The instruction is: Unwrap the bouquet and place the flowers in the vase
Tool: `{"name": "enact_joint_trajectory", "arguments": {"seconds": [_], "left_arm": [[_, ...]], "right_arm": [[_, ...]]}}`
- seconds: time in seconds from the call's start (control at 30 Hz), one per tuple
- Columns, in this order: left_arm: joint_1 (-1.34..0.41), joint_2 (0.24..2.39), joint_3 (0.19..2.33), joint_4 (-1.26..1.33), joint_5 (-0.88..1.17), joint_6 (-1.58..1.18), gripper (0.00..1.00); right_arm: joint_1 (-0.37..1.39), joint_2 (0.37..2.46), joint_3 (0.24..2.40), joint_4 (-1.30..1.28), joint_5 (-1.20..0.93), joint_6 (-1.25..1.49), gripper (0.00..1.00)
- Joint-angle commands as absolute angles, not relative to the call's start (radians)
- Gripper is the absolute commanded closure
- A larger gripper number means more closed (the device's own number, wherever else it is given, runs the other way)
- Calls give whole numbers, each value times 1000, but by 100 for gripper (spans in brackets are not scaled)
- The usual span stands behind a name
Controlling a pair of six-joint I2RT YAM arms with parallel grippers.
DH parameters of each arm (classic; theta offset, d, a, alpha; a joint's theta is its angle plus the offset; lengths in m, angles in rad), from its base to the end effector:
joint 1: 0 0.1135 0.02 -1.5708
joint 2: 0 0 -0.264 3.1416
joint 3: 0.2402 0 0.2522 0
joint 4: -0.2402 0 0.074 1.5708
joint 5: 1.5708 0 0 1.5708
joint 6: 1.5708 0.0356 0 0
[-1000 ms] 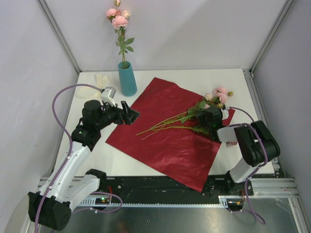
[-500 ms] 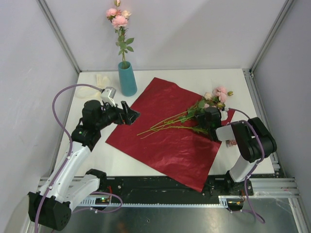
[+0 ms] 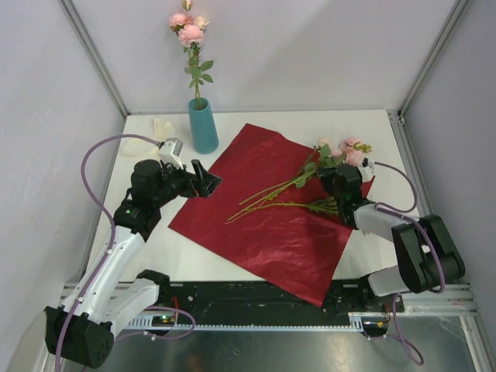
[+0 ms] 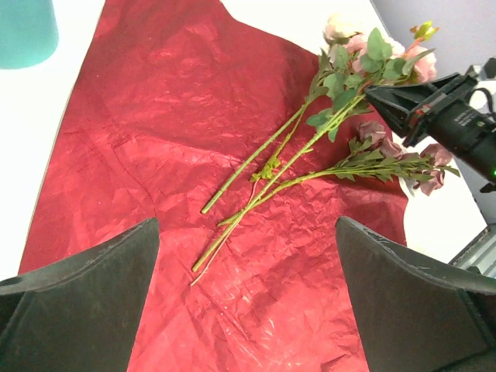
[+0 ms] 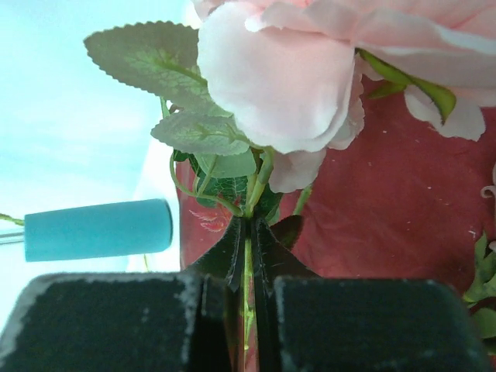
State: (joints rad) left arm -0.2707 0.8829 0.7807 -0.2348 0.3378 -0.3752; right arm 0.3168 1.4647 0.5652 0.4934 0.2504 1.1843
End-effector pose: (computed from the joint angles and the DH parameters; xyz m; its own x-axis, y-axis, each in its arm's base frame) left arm 0.1931 -0.0658 0.3166 -0.4993 -0.2202 -0.8379 0.3984 0.8005 -0.4478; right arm 0.2793 0.0823 0.1787 -0.2207 0.8720 -0.4370 0.3155 0.4877 0.8140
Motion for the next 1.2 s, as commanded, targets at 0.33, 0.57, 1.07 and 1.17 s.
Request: {"name": "enact_joint_trajectory", "arguments": {"seconds": [0.33, 0.57, 1.07, 1.17], "left_arm": [[-276, 1000, 895, -212, 549, -385, 9], [-304, 1067, 996, -212, 623, -376, 15], [-540, 1219, 1176, -215, 788, -328, 23], [-590, 1236, 1191, -215, 785, -335, 23]], "right_arm": [[361, 1131, 611, 350, 307, 943, 100], [386, 1002, 674, 281, 228, 833, 100], [425, 917, 748, 375, -259, 878, 100], [464, 917, 748, 409, -282, 866, 100]]}}
